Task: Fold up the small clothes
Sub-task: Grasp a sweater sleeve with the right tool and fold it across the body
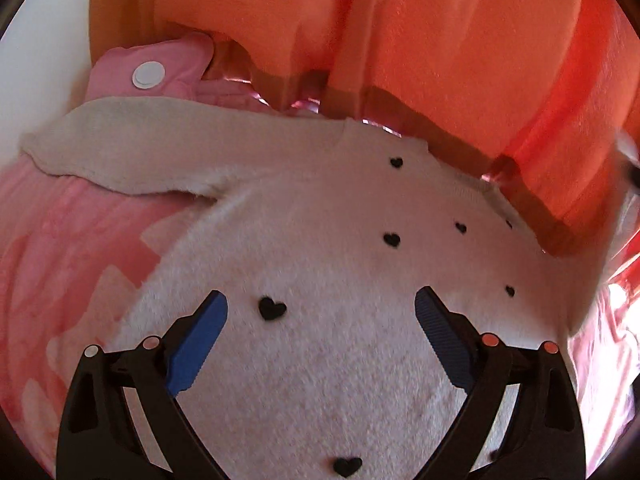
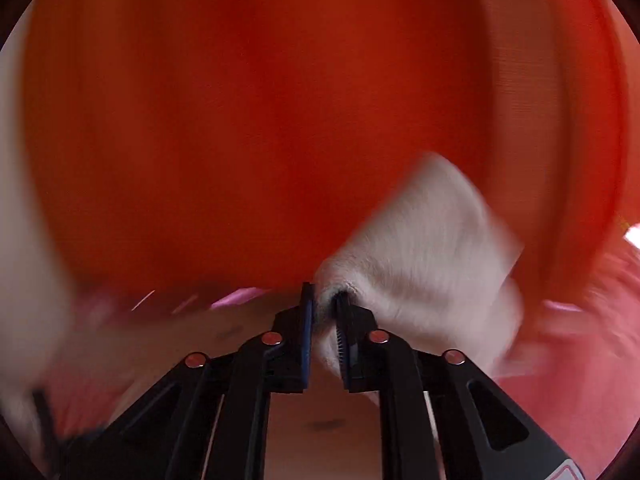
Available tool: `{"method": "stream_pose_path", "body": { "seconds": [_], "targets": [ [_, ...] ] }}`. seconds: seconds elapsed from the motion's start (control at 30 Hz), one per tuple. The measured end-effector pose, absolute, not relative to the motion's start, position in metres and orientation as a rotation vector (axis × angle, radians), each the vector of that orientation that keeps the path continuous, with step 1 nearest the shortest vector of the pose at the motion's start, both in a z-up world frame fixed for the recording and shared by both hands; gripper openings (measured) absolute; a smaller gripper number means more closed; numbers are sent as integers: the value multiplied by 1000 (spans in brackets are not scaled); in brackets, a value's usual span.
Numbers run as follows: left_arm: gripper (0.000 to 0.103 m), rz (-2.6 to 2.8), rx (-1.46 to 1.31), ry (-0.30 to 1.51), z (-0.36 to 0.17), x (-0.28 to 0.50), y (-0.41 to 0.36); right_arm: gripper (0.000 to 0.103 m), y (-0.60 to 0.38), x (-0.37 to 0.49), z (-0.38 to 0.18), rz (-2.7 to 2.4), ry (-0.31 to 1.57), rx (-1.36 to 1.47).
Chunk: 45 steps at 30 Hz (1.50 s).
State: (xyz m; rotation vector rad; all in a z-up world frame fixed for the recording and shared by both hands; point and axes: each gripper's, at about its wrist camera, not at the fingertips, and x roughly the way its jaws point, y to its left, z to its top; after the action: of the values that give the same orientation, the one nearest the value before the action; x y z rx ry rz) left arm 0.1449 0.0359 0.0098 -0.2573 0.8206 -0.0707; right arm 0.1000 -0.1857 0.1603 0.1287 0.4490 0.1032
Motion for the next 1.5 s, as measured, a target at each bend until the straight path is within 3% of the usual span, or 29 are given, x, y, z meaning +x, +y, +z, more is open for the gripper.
{"method": "stream_pose_path", "body": {
  "seconds": [0.1,0.2,0.23,0.27,0.33,0.47,0.67,0.7,0.73,0.77,0.8,0.87,0.9,0.93,0.97,1.0,1.13,1.2,1.33,1.37,1.5],
  "targets": [
    [94,-72,-258,815,10,157,47,17,-121,136,105,196,627,64],
    [94,-71,-290,823,9,167,61,18,-125,128,91,178,656,99],
    [94,-73,-313,830,9,172,68,25,-137,120,93,160,651,136],
    [95,-81,-333,832,9,174,72,39,-164,109,98,110,640,214],
    [97,-94,-373,840,9,181,79,48,-202,90,98,24,628,322],
    [97,-105,-428,889,0,204,84,49,-255,43,84,-136,643,502],
    [95,-126,-649,1014,-37,230,88,51,-290,32,17,-198,762,724],
    [93,-108,-641,997,-34,232,85,51,-292,32,12,-194,763,745],
    [81,-116,-634,989,-32,234,83,51,-295,33,9,-191,757,772],
    [66,-137,-635,985,-31,238,80,51,-298,33,6,-184,741,800],
    [58,-164,-642,988,-30,242,77,51,-305,34,7,-171,714,837],
    [25,-200,-669,991,-34,254,74,52,-314,42,5,-160,679,881],
    [14,-209,-679,983,-36,258,74,52,-320,49,4,-153,653,902],
    [11,-227,-701,963,-36,262,75,48,-323,54,-1,-152,646,906],
    [10,-244,-729,929,-33,265,76,20,-326,59,-2,-148,639,902],
    [9,-263,-732,882,-23,266,76,8,-327,60,5,-151,616,877],
    [9,-305,-634,678,29,262,74,7,-305,36,77,-39,358,691],
    [9,-302,-639,637,38,260,82,6,-304,26,85,-34,301,634],
    [9,-245,-647,820,-15,272,83,6,-324,66,1,-241,663,671],
    [0,-213,-631,876,-32,273,81,5,-324,64,-5,-251,657,695],
    [0,-150,-639,898,-48,269,85,6,-314,55,38,-221,542,641]
  ]
}}
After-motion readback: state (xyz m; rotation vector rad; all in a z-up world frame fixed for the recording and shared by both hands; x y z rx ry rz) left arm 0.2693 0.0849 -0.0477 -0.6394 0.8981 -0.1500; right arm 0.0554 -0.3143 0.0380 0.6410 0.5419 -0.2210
